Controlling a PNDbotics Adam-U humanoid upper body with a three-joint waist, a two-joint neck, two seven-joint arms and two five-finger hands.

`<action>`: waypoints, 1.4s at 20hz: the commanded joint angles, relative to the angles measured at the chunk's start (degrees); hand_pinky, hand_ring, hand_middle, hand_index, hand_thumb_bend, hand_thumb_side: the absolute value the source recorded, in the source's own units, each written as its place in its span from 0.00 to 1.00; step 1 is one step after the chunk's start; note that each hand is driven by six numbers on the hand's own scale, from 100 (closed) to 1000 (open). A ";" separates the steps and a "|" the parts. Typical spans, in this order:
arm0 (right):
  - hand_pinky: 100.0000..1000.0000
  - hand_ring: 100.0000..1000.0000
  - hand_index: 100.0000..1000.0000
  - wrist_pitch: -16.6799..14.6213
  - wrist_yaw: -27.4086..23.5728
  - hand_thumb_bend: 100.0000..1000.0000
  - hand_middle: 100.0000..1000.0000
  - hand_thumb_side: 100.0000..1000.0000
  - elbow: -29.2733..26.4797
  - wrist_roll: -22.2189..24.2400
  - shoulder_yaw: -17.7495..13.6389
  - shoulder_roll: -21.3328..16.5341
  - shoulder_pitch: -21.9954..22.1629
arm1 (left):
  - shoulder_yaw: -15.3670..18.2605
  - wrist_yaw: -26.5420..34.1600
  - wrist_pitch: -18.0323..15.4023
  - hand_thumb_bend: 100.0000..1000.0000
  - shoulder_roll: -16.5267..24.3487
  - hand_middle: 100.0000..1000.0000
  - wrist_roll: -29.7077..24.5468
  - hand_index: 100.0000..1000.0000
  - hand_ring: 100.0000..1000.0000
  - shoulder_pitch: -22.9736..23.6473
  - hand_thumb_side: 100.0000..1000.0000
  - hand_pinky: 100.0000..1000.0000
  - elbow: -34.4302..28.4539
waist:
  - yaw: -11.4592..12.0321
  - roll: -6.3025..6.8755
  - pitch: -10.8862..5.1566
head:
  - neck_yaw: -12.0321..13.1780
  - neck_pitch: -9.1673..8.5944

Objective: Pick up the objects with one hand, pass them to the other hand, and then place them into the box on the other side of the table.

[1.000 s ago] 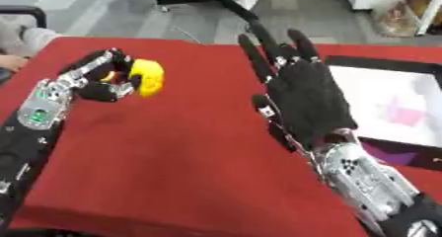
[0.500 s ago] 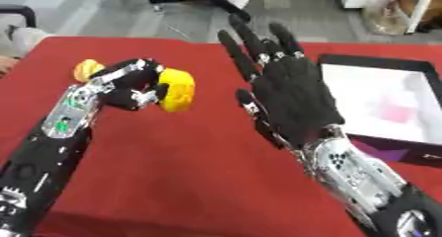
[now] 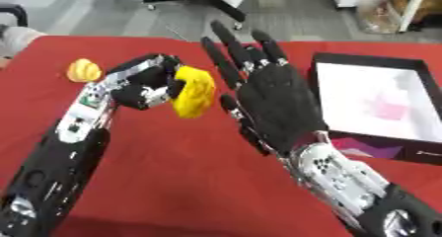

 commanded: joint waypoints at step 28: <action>0.78 0.67 1.00 0.86 -4.98 0.15 0.98 0.00 -1.10 -6.08 0.69 -1.03 -0.38 | -0.12 1.92 3.92 0.00 -3.48 0.10 -0.08 0.23 0.25 -1.60 0.37 0.51 -4.83 | -0.02 -0.14 -0.44 | -0.03 -0.16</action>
